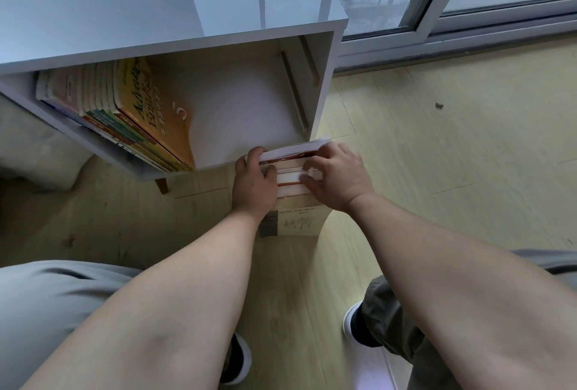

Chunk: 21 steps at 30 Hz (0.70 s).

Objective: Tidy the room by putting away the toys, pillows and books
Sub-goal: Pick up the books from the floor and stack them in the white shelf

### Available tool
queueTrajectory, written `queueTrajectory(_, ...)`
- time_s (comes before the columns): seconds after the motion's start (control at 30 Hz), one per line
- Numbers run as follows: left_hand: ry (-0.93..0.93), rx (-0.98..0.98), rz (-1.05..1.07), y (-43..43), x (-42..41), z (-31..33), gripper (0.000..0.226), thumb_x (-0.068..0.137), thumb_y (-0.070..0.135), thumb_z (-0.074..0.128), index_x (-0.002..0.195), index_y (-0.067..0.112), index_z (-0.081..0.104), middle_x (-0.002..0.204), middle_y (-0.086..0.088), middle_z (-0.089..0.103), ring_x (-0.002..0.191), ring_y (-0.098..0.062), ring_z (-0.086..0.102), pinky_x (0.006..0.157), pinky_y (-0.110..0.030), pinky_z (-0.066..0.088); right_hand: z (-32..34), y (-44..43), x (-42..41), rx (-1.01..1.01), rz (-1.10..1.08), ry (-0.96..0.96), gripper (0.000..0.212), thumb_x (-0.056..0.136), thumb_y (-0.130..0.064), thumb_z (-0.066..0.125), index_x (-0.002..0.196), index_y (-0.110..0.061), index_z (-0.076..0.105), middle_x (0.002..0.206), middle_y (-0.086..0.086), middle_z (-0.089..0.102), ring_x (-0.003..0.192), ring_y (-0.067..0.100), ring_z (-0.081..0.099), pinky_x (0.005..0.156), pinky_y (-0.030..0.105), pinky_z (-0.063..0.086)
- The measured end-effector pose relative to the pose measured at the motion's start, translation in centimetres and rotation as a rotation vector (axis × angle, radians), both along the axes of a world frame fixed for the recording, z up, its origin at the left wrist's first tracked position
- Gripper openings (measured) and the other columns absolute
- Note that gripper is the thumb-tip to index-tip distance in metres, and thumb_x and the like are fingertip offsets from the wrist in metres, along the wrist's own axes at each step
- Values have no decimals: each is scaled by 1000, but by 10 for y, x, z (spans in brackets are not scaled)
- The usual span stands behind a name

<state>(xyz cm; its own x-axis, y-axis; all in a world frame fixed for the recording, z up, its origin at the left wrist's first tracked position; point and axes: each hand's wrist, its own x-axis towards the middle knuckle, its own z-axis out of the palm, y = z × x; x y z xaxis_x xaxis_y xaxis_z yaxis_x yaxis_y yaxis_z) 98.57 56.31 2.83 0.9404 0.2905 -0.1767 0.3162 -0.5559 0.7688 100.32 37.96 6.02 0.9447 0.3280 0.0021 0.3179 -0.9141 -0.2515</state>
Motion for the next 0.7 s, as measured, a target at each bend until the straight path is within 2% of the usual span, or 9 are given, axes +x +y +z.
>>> queueTrajectory(0.13, 15, -8, 1, -1, -1, 2, 42, 103, 25, 48, 144, 29, 43, 144, -7, 41, 103, -19, 49, 86, -25, 36, 3, 4, -3, -68, 111, 29, 35, 94, -52, 59, 123, -35, 68, 126, 0, 58, 121, 26, 49, 98, 41, 39)
queueTrajectory(0.3, 0, -84, 6, 1, 0, 1, 40, 103, 23, 51, 142, 29, 45, 144, -7, 42, 106, -19, 51, 89, -25, 42, 0, 4, -6, -136, 97, 70, 33, 100, -42, 53, 130, -30, 58, 133, -1, 54, 127, 25, 45, 99, 39, 34)
queueTrajectory(0.4, 3, -108, 22, 1, 1, 3, 38, 105, 20, 50, 141, 27, 47, 143, -6, 42, 104, -14, 49, 79, -14, 39, -4, -2, -15, -168, 45, 70, 29, 103, -38, 48, 128, -26, 55, 130, 0, 53, 119, 26, 48, 95, 39, 35)
queueTrajectory(0.47, 1, -109, 28, 1, 3, 4, 37, 105, 18, 49, 141, 27, 47, 143, -6, 42, 102, -13, 48, 77, -13, 37, -6, -10, -22, -193, -9, 63, 26, 103, -34, 47, 126, -23, 54, 127, 1, 54, 115, 27, 50, 90, 39, 35)
queueTrajectory(0.63, -8, -106, 17, -1, 2, 4, 37, 107, 18, 46, 143, 26, 45, 144, -8, 42, 108, -13, 45, 94, -22, 37, -7, -28, -35, -203, -131, 93, 35, 96, -13, 49, 130, -21, 48, 127, 2, 52, 110, 27, 52, 87, 38, 38)
queueTrajectory(0.7, -11, -104, 10, -1, 2, 3, 38, 107, 19, 46, 144, 27, 44, 145, -7, 42, 113, -15, 47, 95, -24, 38, -7, -35, -38, -194, -189, 120, 38, 94, -7, 46, 130, -19, 47, 128, 4, 50, 106, 28, 52, 79, 36, 35)
